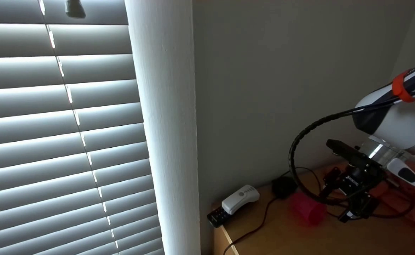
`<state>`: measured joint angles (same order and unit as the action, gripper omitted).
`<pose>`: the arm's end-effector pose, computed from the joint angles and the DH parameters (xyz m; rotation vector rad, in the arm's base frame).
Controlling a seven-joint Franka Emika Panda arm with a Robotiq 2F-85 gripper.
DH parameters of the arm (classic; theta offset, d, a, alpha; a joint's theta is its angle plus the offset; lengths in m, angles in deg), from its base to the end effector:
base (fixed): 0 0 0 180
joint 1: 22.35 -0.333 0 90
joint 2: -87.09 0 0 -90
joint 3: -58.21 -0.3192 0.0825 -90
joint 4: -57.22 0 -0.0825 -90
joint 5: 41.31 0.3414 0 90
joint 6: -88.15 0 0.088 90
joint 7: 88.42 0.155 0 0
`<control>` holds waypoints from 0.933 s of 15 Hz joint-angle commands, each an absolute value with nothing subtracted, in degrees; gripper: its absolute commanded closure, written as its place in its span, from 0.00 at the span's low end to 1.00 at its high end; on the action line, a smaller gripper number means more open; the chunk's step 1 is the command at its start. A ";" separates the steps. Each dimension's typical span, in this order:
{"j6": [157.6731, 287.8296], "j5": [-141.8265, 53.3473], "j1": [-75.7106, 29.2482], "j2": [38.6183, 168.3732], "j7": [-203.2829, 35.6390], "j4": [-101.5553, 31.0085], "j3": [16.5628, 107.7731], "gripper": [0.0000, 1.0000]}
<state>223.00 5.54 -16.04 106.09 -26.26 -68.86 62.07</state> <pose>0.5144 -0.0575 0.2154 -1.5810 2.2142 0.5021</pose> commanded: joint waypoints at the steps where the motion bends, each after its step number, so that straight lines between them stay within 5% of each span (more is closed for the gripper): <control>1: 228.10 12.35 -16.66 101.21 -26.95 -74.96 62.51 0.00; 14: 239.52 4.81 -21.33 100.44 -30.37 -79.10 61.89 0.00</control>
